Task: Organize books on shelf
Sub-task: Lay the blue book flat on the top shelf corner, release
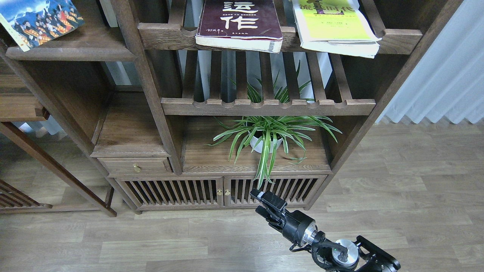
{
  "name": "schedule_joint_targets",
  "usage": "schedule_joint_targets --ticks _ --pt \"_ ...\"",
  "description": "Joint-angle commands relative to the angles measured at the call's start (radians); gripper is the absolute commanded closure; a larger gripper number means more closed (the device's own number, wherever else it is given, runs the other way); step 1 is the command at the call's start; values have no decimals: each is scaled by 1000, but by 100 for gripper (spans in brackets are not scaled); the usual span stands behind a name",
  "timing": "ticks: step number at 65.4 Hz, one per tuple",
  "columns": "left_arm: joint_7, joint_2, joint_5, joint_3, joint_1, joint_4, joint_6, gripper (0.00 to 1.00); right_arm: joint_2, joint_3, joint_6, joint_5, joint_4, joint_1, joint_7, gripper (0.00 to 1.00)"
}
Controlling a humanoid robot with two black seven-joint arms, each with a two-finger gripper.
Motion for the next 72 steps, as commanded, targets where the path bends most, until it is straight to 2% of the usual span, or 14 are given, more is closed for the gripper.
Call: schedule_joint_targets --ticks 1,21,31,34,35,38,42,51,59,72 --pt "0 -63 0 1 -33 78 0 98 0 0 0 0 0 2 3 1" --pt "0 -121 0 -1 -56 103 0 98 0 12 0 1 0 8 15 1" --pt "0 -124 -2 -11 -74 101 0 91 0 34 0 1 -3 11 14 1" --pt "0 -124 -3 -10 -77 98 0 82 0 35 0 1 -3 11 14 1" --pt "0 -124 -2 -2 -81 95 0 64 0 35 0 1 -5 11 14 1" --pt "0 -122 -2 2 -84 95 0 52 0 35 0 1 -5 11 14 1" --pt "0 -113 -2 7 -85 90 0 40 0 35 0 1 -5 11 14 1" --pt "0 -103 0 13 -85 84 0 20 0 34 0 1 -5 10 14 1" --pt "0 -70 5 24 -85 55 0 11 0 34 0 1 -5 11 14 1" --pt "0 -12 5 22 -81 -38 0 4 0 34 0 1 -5 11 14 1"
